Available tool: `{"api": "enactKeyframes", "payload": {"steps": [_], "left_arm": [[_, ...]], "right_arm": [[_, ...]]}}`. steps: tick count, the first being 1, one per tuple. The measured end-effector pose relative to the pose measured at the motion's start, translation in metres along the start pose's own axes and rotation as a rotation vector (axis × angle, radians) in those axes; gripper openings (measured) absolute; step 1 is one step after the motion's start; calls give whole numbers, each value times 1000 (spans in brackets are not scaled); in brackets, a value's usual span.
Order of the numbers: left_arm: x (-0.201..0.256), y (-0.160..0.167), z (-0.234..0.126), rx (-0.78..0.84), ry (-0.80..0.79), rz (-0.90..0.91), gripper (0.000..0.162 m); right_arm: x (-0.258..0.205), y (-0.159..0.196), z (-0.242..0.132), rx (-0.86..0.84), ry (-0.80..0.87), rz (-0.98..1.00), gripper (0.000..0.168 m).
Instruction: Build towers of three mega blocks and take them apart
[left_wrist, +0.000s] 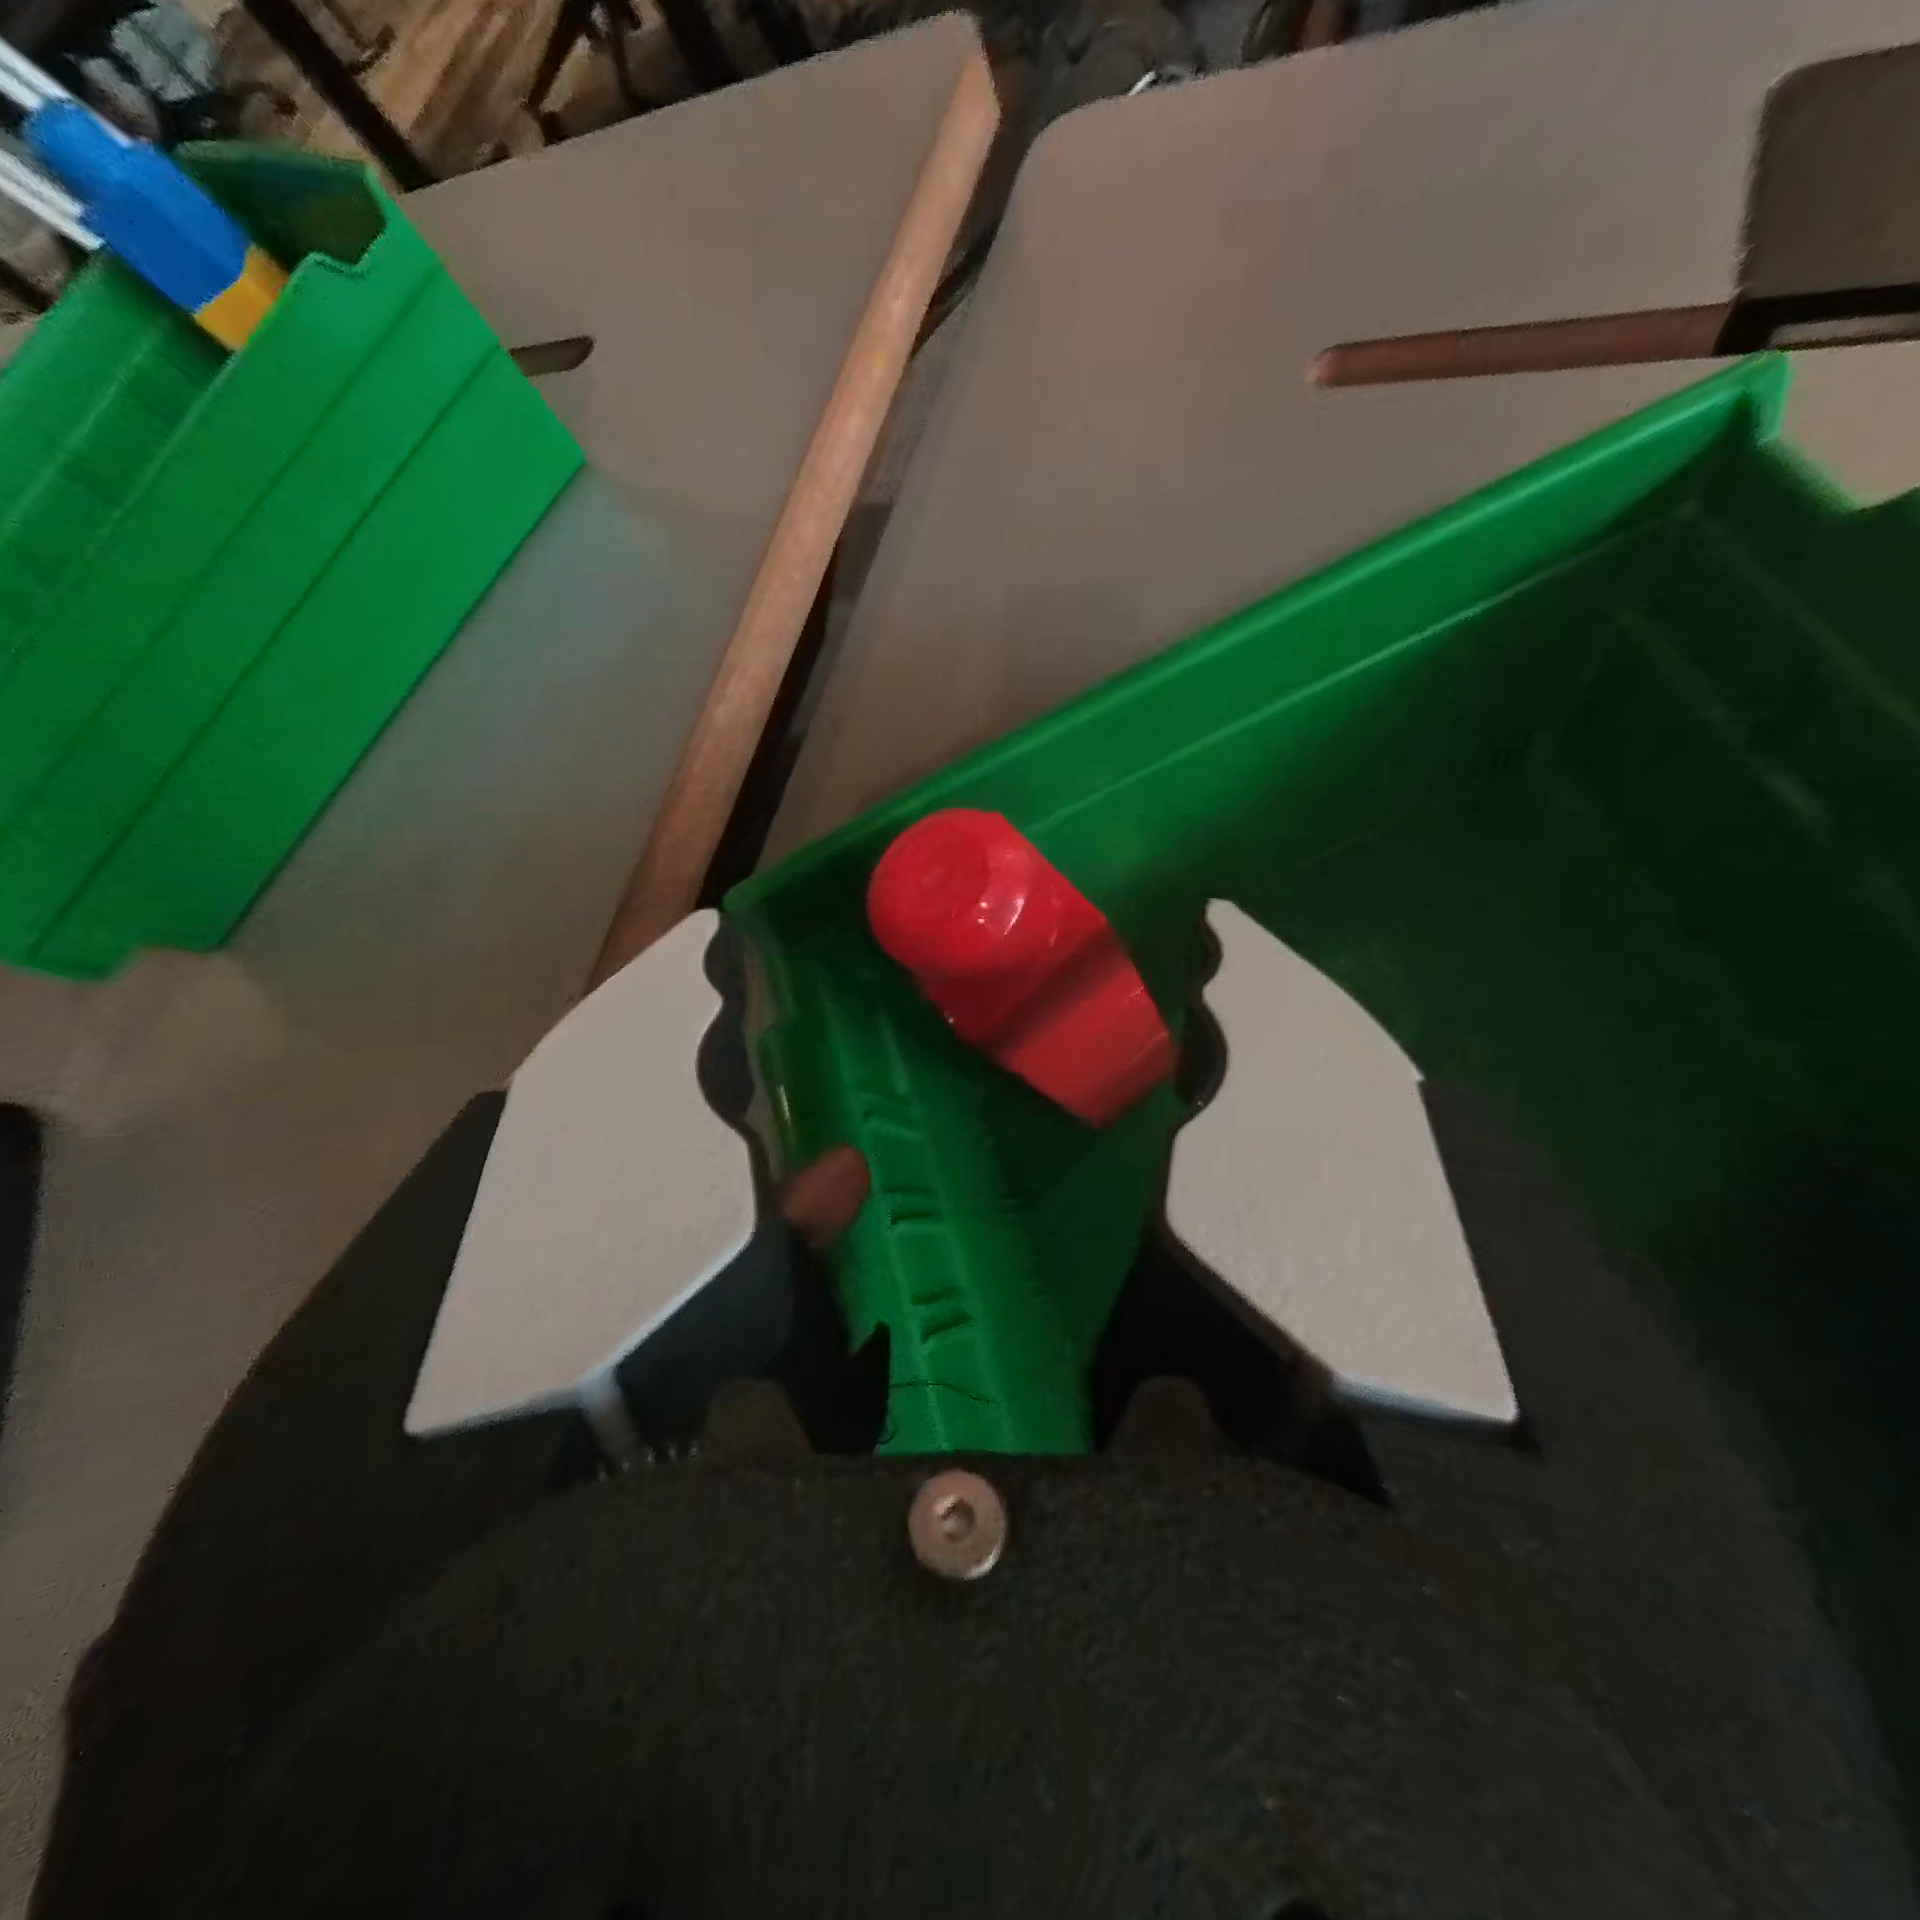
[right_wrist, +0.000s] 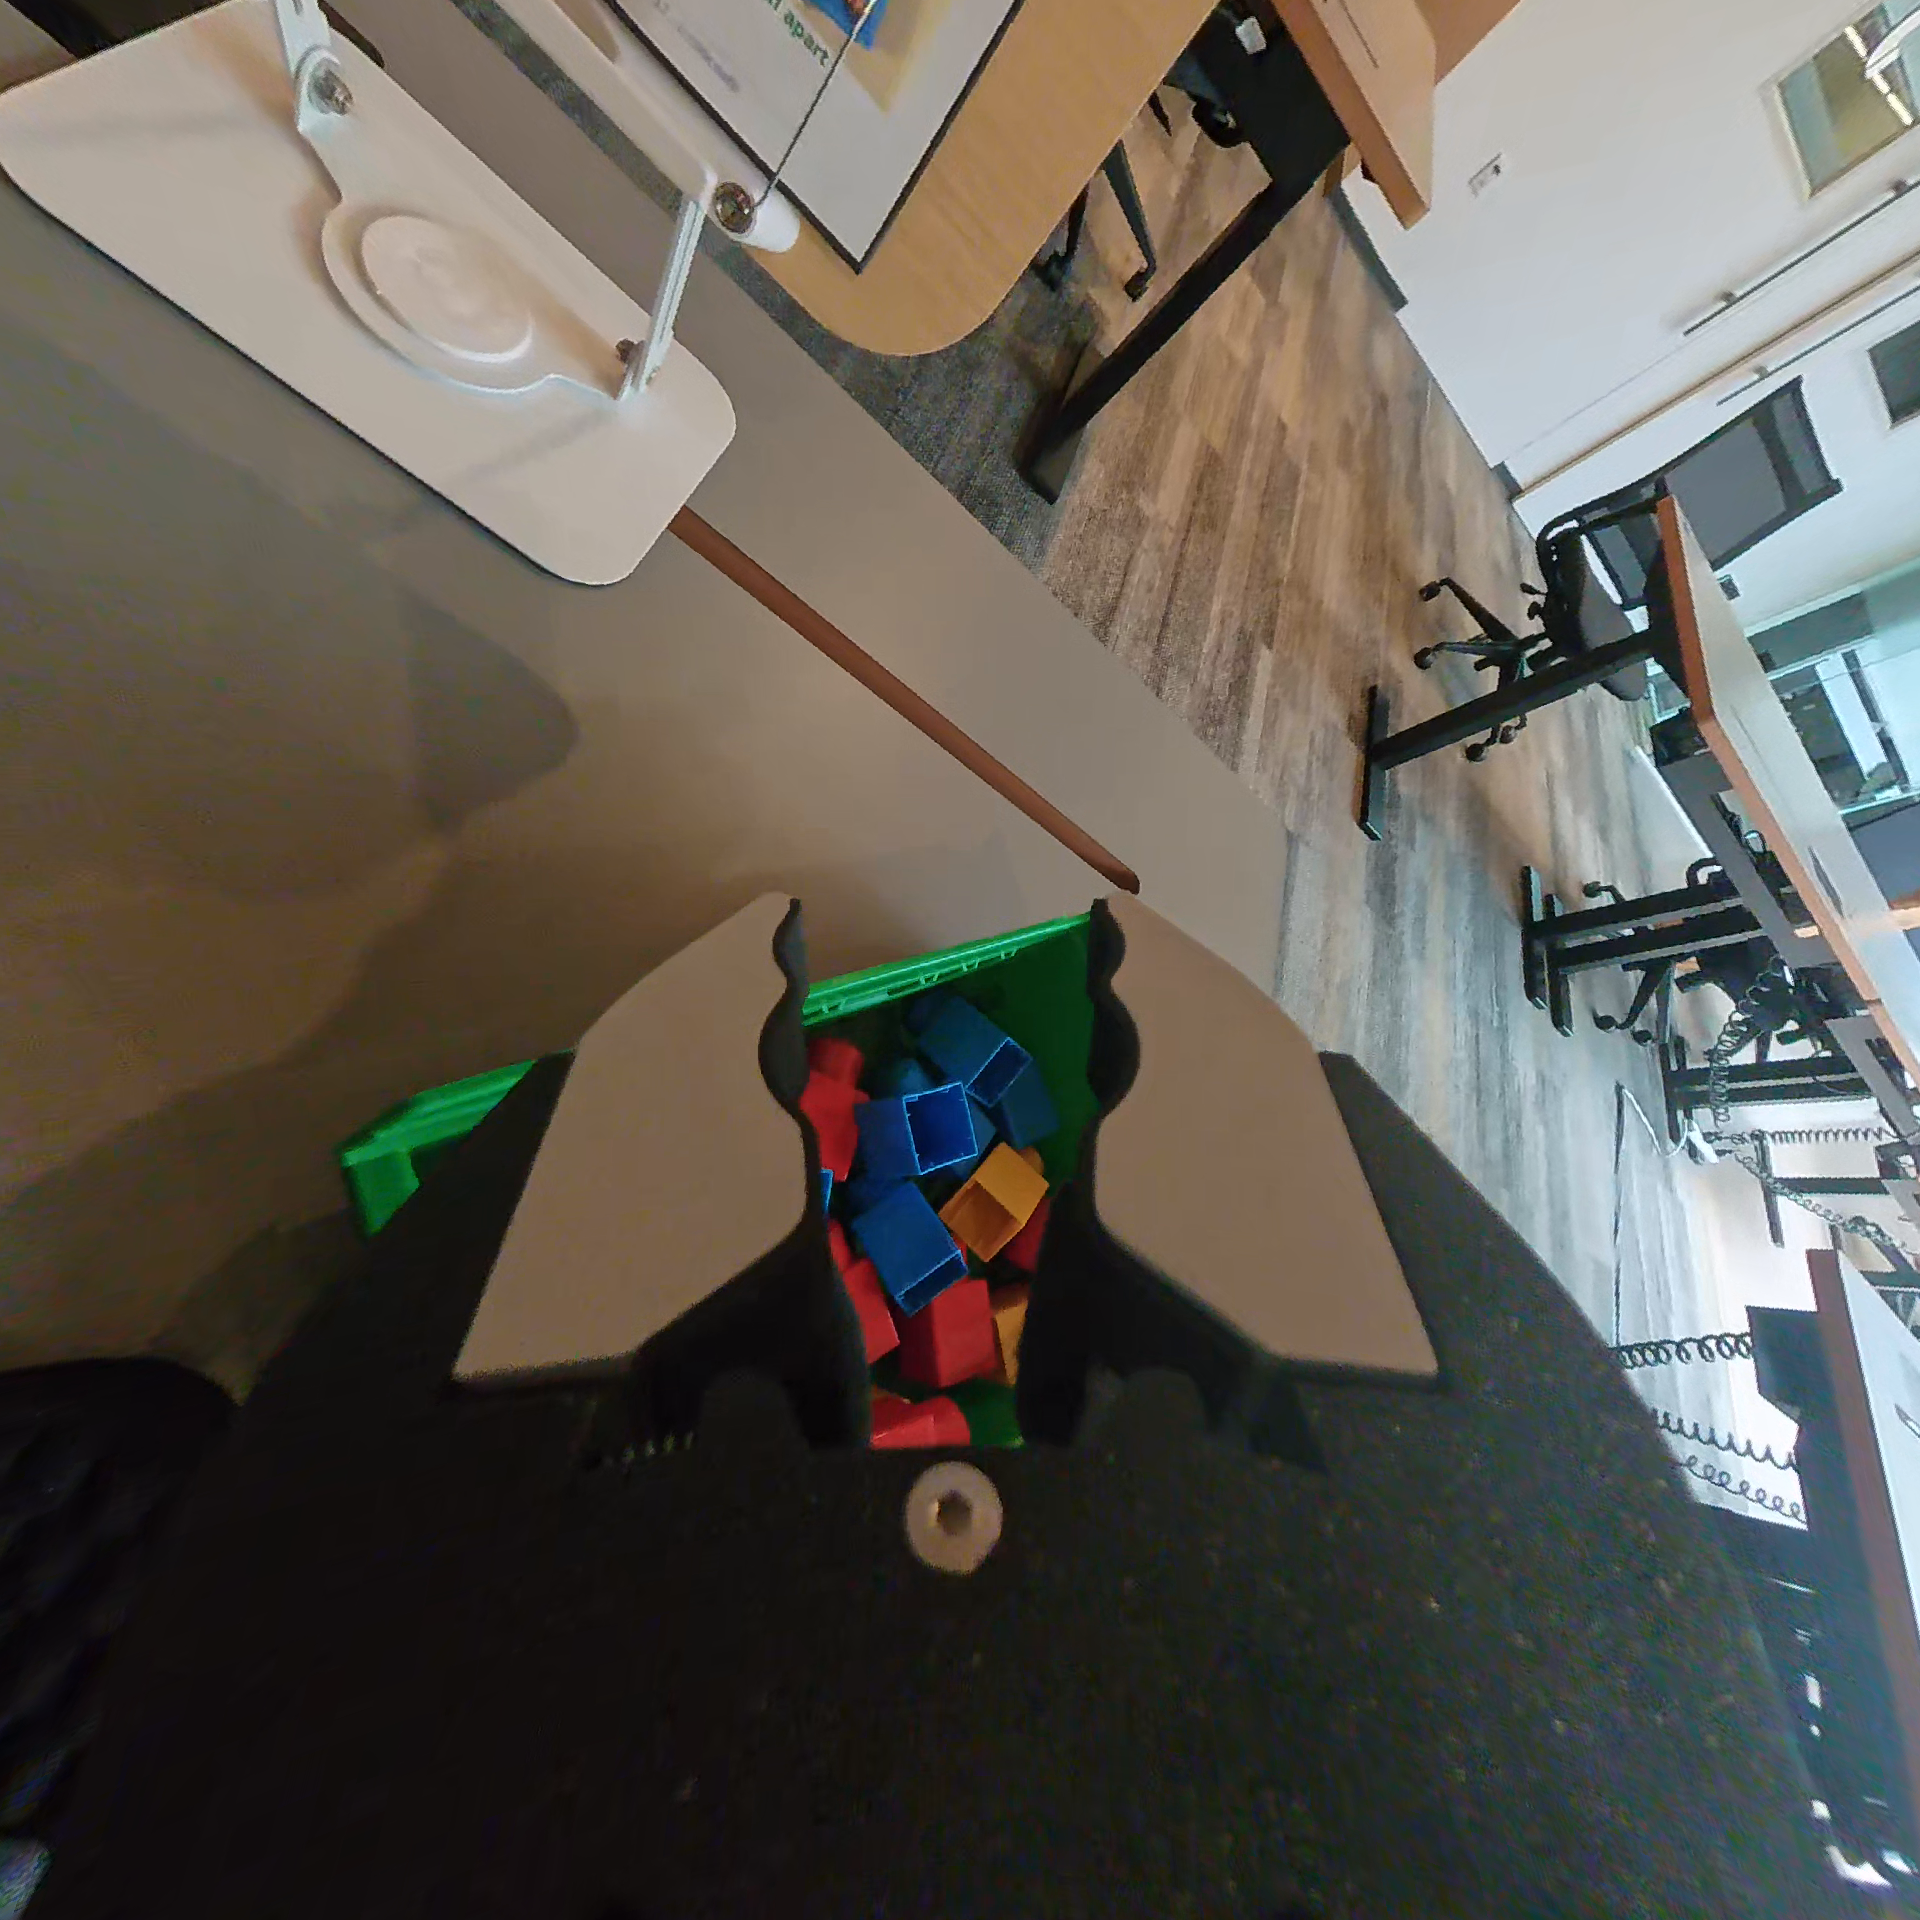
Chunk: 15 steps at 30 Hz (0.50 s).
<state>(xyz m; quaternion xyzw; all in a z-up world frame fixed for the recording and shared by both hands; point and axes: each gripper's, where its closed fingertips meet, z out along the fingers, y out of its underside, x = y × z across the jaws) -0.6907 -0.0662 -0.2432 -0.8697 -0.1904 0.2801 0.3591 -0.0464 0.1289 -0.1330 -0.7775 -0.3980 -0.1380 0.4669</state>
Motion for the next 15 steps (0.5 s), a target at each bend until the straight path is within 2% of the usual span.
{"api": "enactKeyframes", "payload": {"steps": [6,15], "left_arm": [[-4,2,3,-43,-81,21,79],[3,14,17,-140,-101,22,79]], "right_arm": [[3,2,-1,0,11,4,51],[3,-1,-3,13,19,-8,50]]}}
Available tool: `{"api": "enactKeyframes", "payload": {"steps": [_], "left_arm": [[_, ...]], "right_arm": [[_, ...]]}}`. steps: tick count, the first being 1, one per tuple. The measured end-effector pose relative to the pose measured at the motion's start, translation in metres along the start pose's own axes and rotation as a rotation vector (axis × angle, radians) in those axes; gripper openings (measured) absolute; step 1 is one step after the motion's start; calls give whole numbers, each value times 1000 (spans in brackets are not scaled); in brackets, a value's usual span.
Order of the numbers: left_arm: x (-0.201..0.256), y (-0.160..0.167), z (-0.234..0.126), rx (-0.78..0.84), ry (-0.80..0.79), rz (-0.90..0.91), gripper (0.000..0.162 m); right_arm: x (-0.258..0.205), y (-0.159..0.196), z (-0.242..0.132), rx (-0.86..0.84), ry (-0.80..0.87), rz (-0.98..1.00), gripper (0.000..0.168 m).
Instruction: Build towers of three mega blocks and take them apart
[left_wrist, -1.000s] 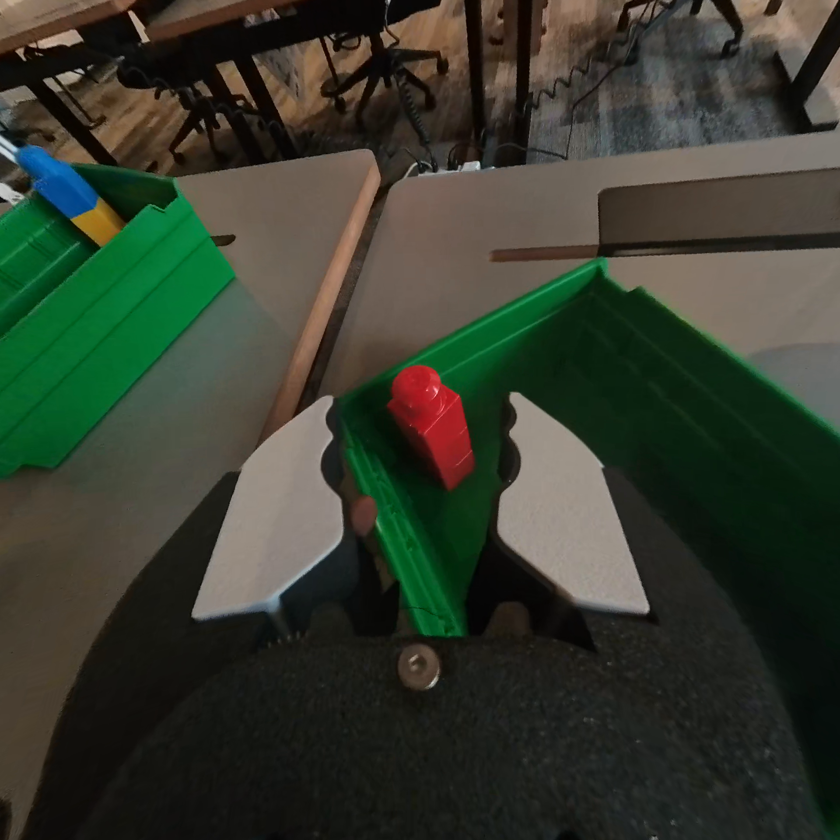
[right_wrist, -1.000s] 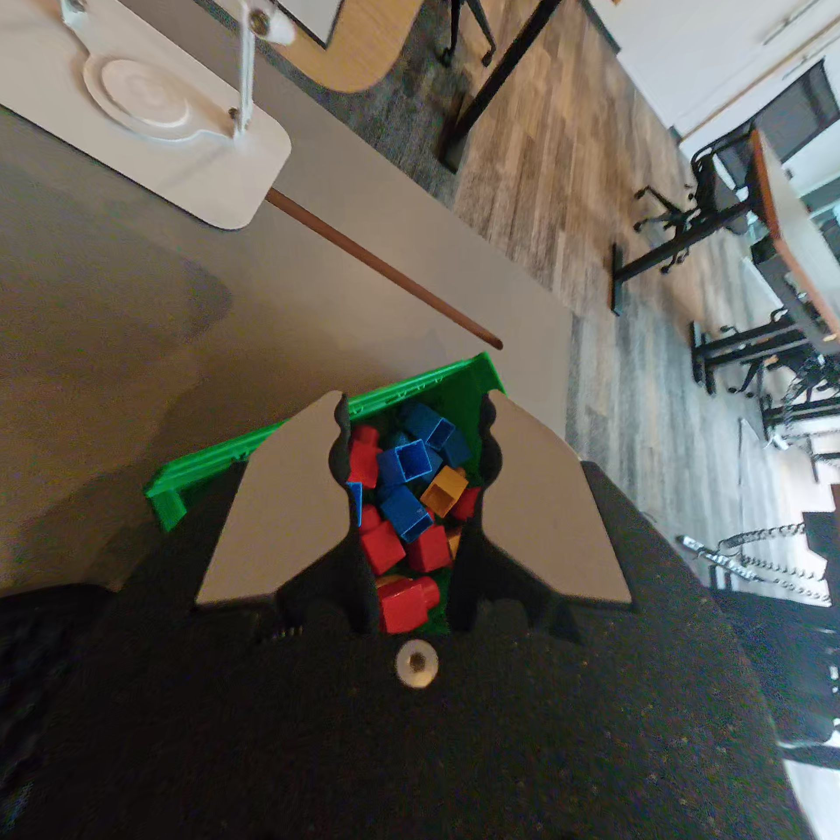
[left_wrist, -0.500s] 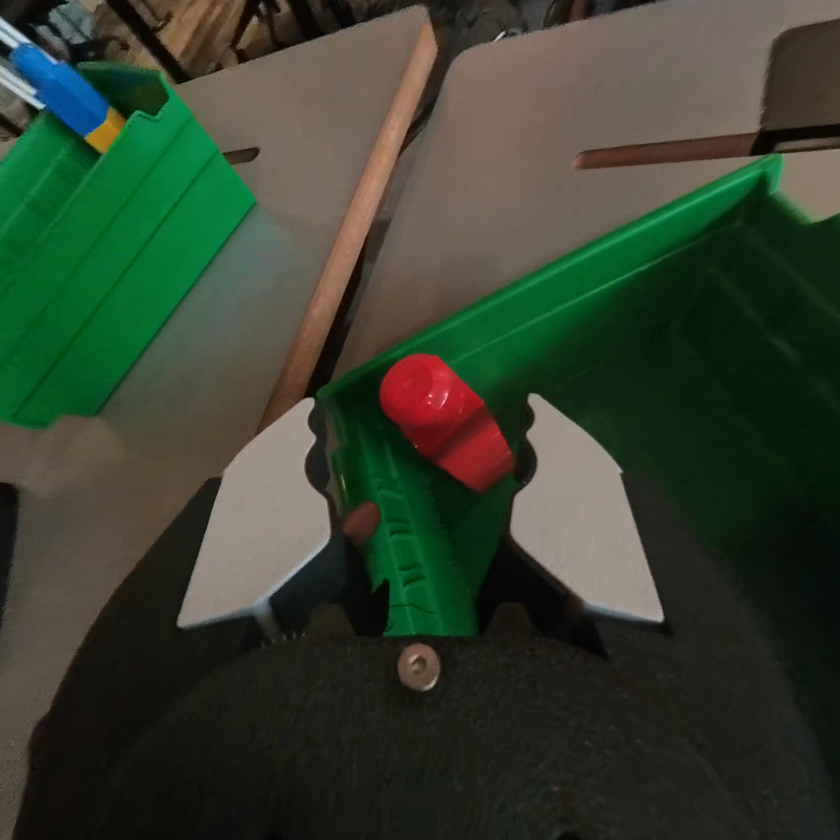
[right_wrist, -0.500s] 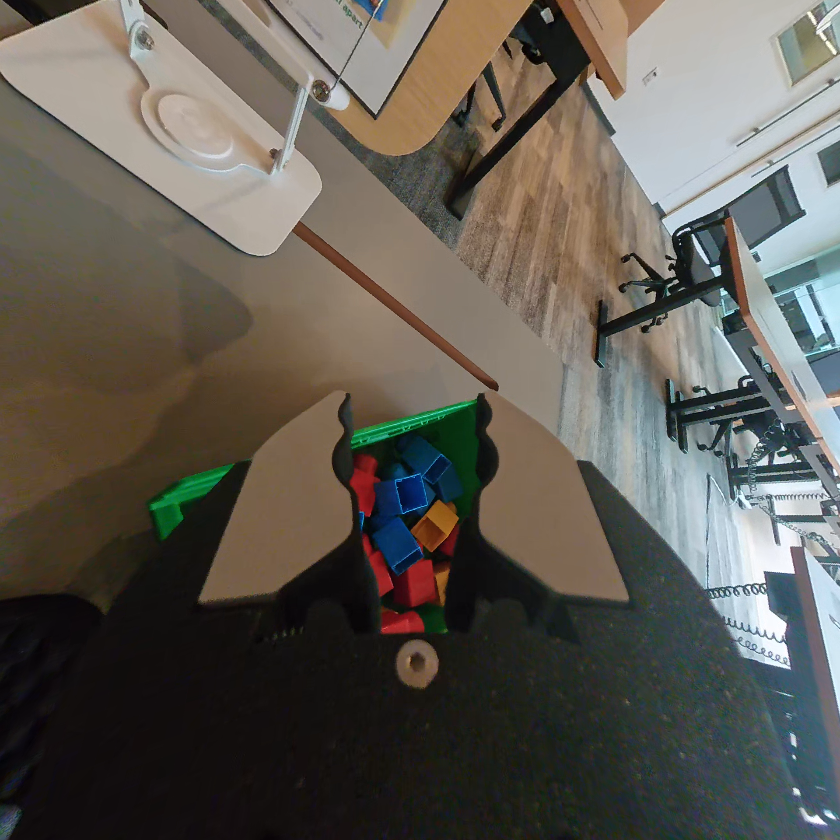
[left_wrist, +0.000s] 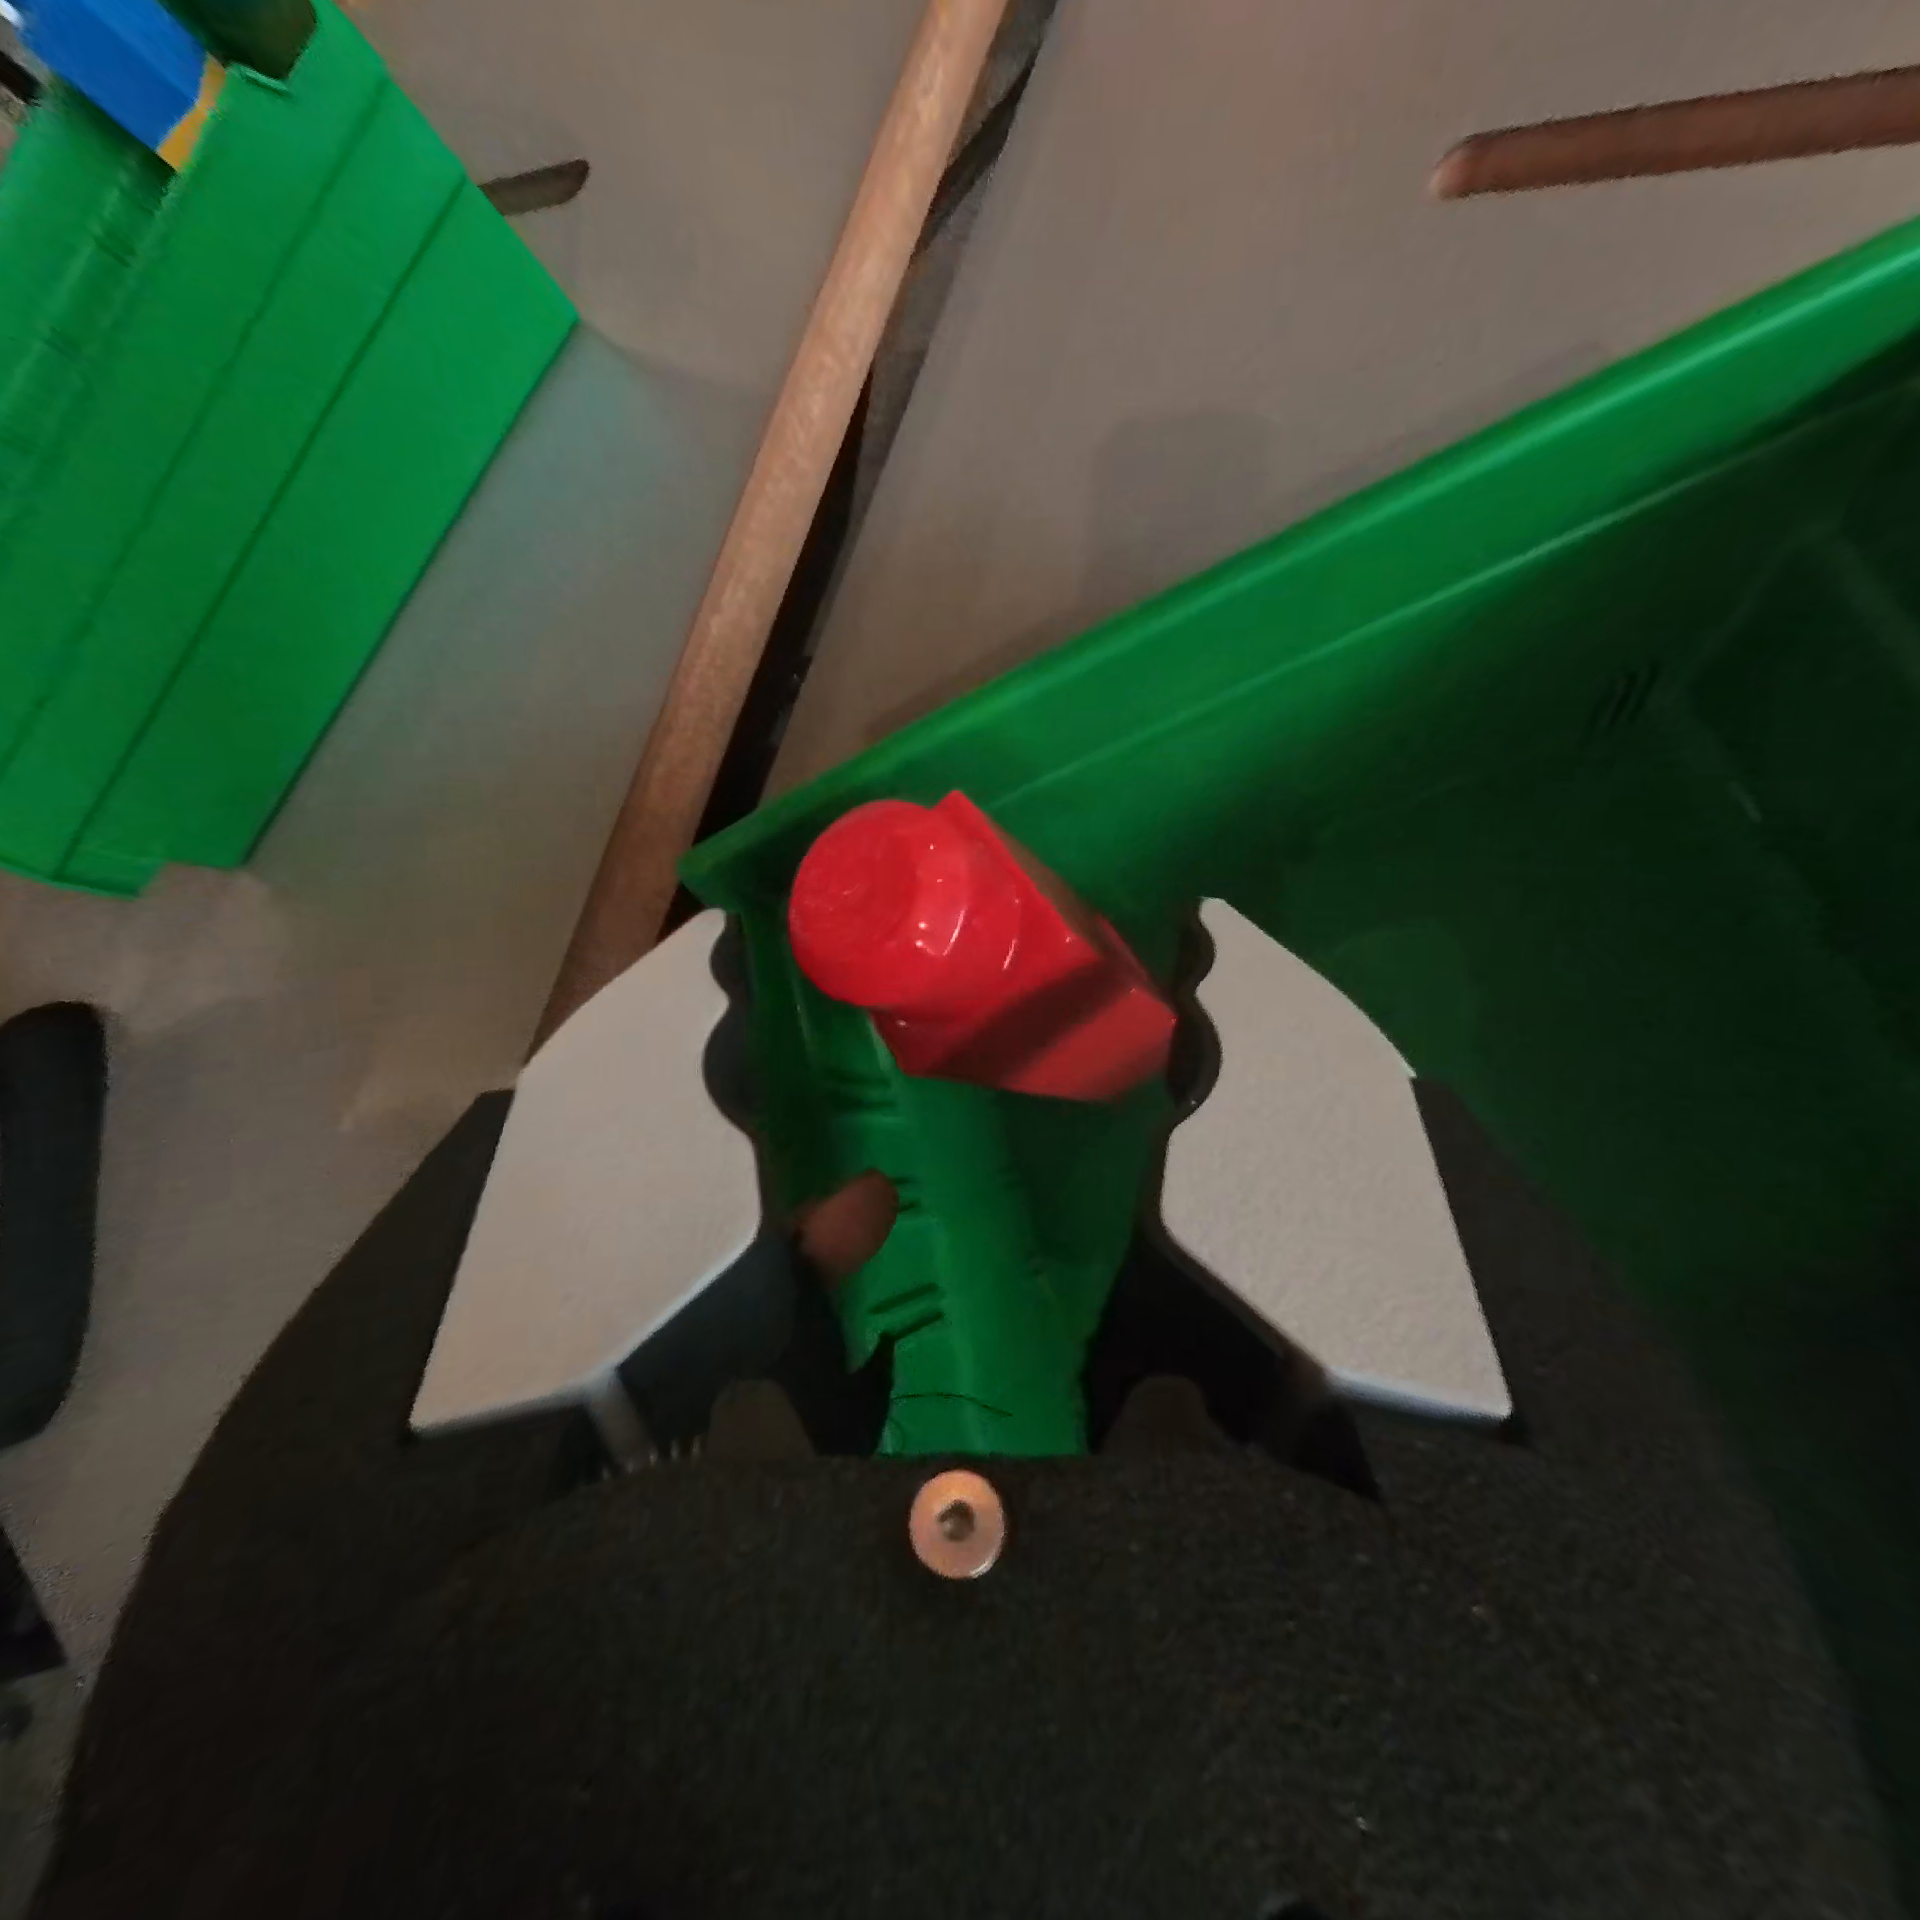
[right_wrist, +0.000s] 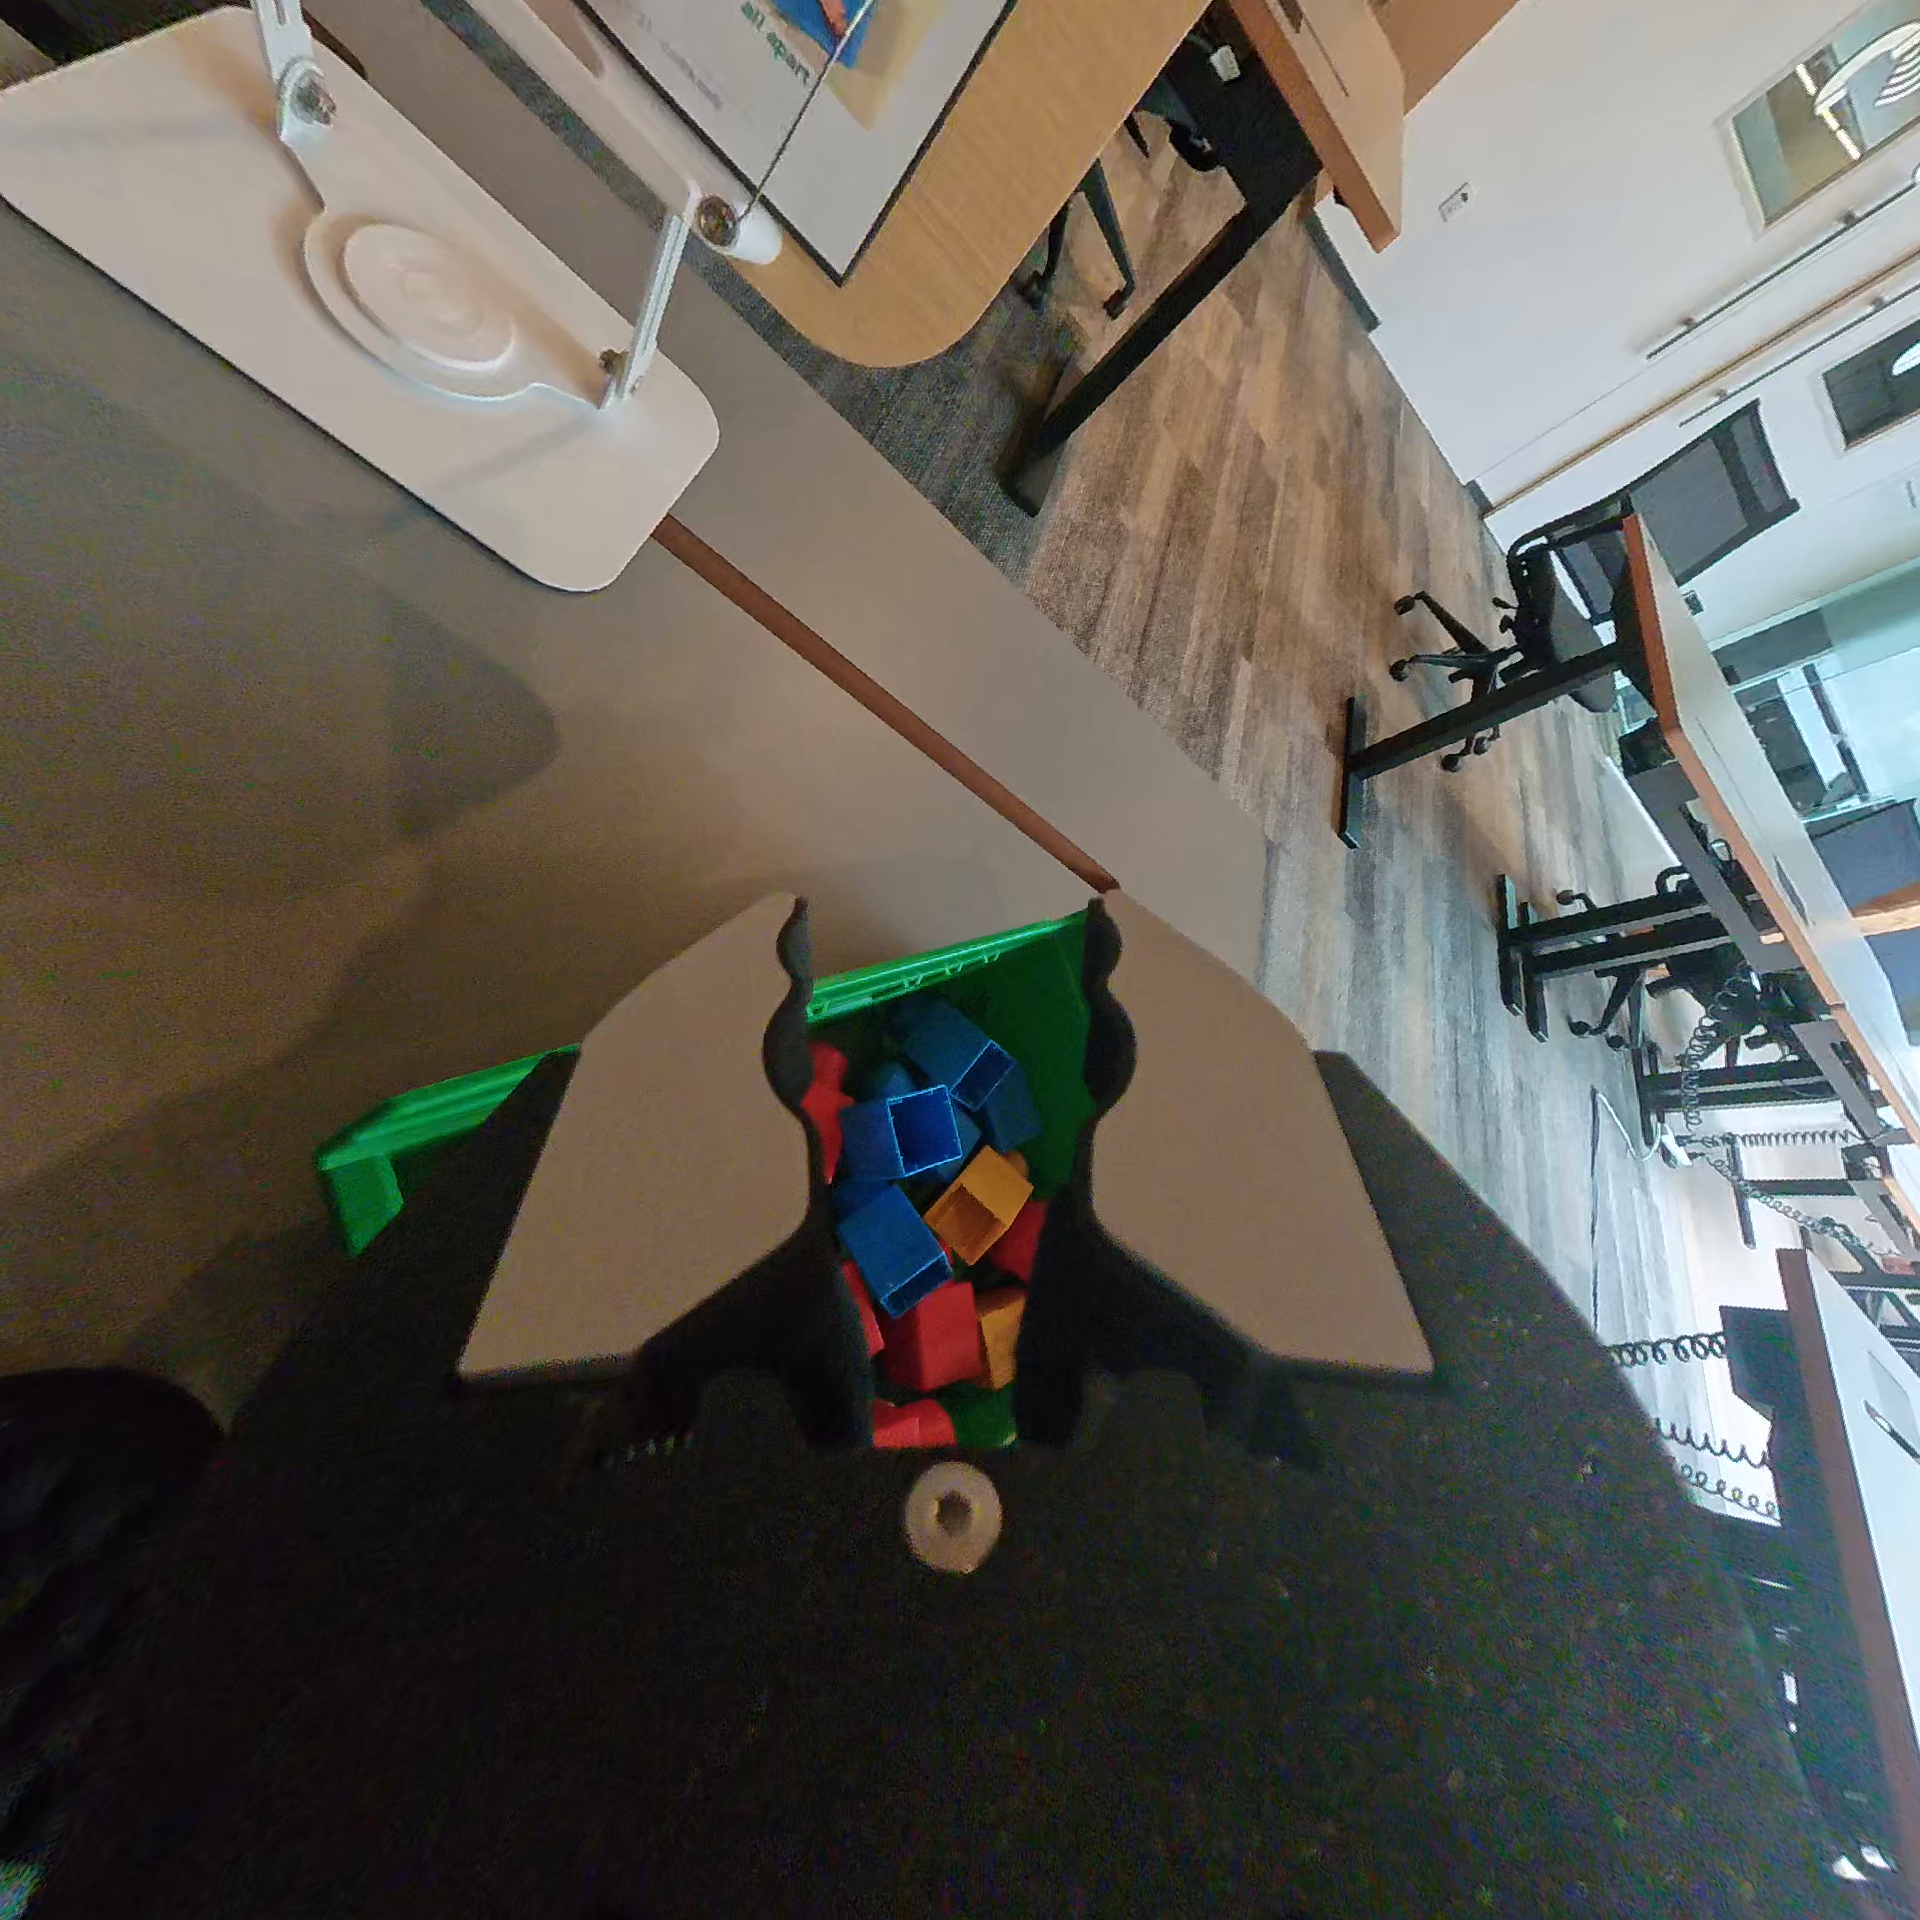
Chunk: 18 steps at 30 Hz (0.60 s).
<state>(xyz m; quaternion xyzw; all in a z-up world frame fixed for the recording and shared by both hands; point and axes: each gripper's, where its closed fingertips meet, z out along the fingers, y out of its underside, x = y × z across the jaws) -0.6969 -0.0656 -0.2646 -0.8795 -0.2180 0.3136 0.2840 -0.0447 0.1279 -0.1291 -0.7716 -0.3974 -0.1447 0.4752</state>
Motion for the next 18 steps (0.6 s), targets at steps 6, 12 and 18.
{"api": "enactKeyframes", "payload": {"steps": [6,12,18], "left_arm": [[4,-1,6,28,23,-28,52],[7,-14,-10,115,113,-59,46],[18,-45,-53,304,324,-128,46]], "right_arm": [[-1,-2,0,3,3,-11,49],[-8,-11,1,25,-10,-39,48],[-27,-35,-1,125,-81,-83,47]]}}
